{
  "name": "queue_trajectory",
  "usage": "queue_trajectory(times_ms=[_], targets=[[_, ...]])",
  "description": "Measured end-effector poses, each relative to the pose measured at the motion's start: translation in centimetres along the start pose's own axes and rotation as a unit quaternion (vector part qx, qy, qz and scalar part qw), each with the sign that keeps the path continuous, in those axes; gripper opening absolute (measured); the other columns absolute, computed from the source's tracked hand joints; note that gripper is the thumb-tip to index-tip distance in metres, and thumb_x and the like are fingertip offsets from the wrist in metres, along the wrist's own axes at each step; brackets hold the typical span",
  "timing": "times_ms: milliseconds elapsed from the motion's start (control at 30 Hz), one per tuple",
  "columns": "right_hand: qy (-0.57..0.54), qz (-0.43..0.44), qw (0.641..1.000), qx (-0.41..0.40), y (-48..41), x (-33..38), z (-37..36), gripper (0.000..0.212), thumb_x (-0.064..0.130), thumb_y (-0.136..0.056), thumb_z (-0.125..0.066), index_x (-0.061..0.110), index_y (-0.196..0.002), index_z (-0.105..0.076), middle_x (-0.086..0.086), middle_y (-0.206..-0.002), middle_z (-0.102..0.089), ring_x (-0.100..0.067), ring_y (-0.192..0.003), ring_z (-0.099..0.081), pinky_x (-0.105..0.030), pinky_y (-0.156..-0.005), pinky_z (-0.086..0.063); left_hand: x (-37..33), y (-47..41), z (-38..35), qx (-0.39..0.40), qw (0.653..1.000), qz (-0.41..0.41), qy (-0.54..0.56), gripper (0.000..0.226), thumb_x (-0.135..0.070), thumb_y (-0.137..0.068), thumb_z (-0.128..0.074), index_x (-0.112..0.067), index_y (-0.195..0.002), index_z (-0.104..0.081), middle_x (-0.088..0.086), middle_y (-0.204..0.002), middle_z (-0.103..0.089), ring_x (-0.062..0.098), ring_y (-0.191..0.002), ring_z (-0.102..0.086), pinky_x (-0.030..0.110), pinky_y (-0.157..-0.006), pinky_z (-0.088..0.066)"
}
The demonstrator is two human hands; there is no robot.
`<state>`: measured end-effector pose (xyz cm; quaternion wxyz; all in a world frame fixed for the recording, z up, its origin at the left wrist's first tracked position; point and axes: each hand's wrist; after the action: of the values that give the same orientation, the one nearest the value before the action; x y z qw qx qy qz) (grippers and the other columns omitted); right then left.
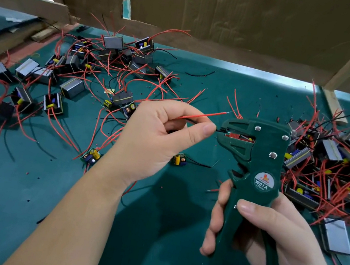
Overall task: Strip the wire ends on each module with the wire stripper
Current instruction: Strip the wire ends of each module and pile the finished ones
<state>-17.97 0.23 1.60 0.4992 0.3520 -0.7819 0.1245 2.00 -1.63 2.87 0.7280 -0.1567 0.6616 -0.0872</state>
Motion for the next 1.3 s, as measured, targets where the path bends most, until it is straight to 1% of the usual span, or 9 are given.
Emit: queue_trajectory(times_ms=[167,267,400,600,700,1000,1100,1200,1300], targets=[[0.003,0.002,1.0,-0.02,0.1,-0.1,-0.4,0.041,0.039,-0.063,-0.085,0.008,-0.082,-0.065,-0.022,-0.069,-0.059,-0.04,-0.055,-0.059,-0.048,-0.057,-0.05,0.0,0.0,-0.2,-0.003,1.0,-0.012,-0.028,0.008,-0.026,-0.081,-0.068,-0.027,-0.074,-0.07,0.026,-0.059,-0.044,0.035,-0.056,-0.032,0.043,-0.05,-0.026],[-0.015,0.004,0.999,-0.038,0.2,-0.2,-0.8,0.045,0.043,-0.063,-0.085,0.006,-0.077,-0.062,-0.022,-0.065,-0.056,-0.037,-0.049,-0.057,-0.046,-0.052,-0.049,0.1,0.0,-0.3,0.005,0.999,-0.027,-0.021,0.016,-0.021,-0.093,-0.053,-0.021,-0.081,-0.065,-0.01,-0.054,-0.049,0.003,-0.051,-0.039,0.014,-0.051,-0.032],[-0.011,-0.006,0.996,-0.085,0.3,-0.3,-0.9,0.056,0.053,-0.054,-0.085,0.008,-0.068,-0.054,-0.015,-0.056,-0.048,-0.026,-0.036,-0.046,-0.033,-0.043,-0.044,0.4,-0.2,-0.5,-0.049,0.998,-0.011,-0.028,0.024,-0.026,-0.098,-0.042,-0.027,-0.079,-0.056,-0.005,-0.064,-0.051,0.005,-0.047,-0.043,0.011,-0.048,-0.033],[-0.092,0.046,0.991,-0.082,-0.6,-0.1,0.3,0.056,0.042,-0.047,-0.088,0.007,-0.086,-0.069,-0.023,-0.076,-0.06,-0.039,-0.063,-0.062,-0.052,-0.06,-0.054,0.6,-0.4,0.3,-0.076,0.993,0.013,0.086,0.026,-0.023,-0.098,-0.046,-0.023,-0.09,-0.071,-0.012,-0.073,-0.064,0.006,-0.044,-0.044,0.011,-0.046,-0.036],[-0.109,0.028,0.988,-0.101,-0.7,0.2,0.8,0.061,0.035,-0.038,-0.089,0.005,-0.086,-0.069,-0.024,-0.079,-0.06,-0.041,-0.066,-0.063,-0.054,-0.061,-0.055,0.6,-0.5,0.4,-0.044,0.992,0.032,0.111,0.031,-0.02,-0.092,-0.051,-0.023,-0.071,-0.073,-0.008,-0.066,-0.066,0.007,-0.043,-0.042,0.013,-0.046,-0.036],[-0.138,-0.039,0.988,0.061,0.3,0.3,0.3,0.045,0.028,-0.064,-0.079,0.001,-0.099,-0.067,-0.026,-0.082,-0.061,-0.043,-0.07,-0.063,-0.052,-0.067,-0.052,0.1,0.0,0.1,0.041,0.997,0.051,0.046,0.018,-0.019,-0.08,-0.057,-0.018,-0.065,-0.068,0.0,-0.043,-0.053,0.004,-0.035,-0.034,0.014,-0.039,-0.029],[-0.095,-0.054,0.993,0.035,-0.8,0.8,-0.6,0.026,0.016,-0.072,-0.078,-0.008,-0.077,-0.066,-0.022,-0.068,-0.062,-0.034,-0.059,-0.064,-0.039,-0.061,-0.054,0.2,-0.1,0.1,0.041,0.997,0.057,0.011,0.023,-0.021,-0.078,-0.057,-0.025,-0.059,-0.069,0.023,-0.046,-0.038,0.011,-0.037,-0.031,0.017,-0.039,-0.025],[0.016,-0.118,0.988,-0.1,-0.5,1.6,0.0,0.078,-0.018,-0.093,-0.039,0.007,-0.02,-0.045,0.004,-0.03,-0.05,-0.003,-0.03,-0.052,-0.01,-0.039,-0.04,0.2,0.0,0.1,0.054,0.997,0.05,-0.011,0.018,-0.025,-0.076,-0.059,-0.025,-0.06,-0.069,0.011,-0.046,-0.033,0.013,-0.039,-0.028,0.019,-0.04,-0.022],[-0.014,-0.059,0.993,-0.106,-2.0,1.8,0.0,0.072,-0.031,-0.085,-0.029,0.007,-0.035,-0.063,-0.002,-0.039,-0.057,-0.01,-0.031,-0.054,-0.014,-0.034,-0.04,0.2,0.0,0.1,0.055,0.997,0.043,-0.014,0.018,-0.034,-0.071,-0.056,-0.026,-0.06,-0.068,0.004,-0.046,-0.032,0.012,-0.04,-0.029,0.017,-0.041,-0.024]])
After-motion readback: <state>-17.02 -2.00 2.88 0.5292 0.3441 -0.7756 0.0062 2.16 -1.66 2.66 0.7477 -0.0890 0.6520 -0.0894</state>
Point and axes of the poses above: each hand's wrist, its own y-axis away from the middle knuckle, its own z-axis out of the back of the hand, x = y × z
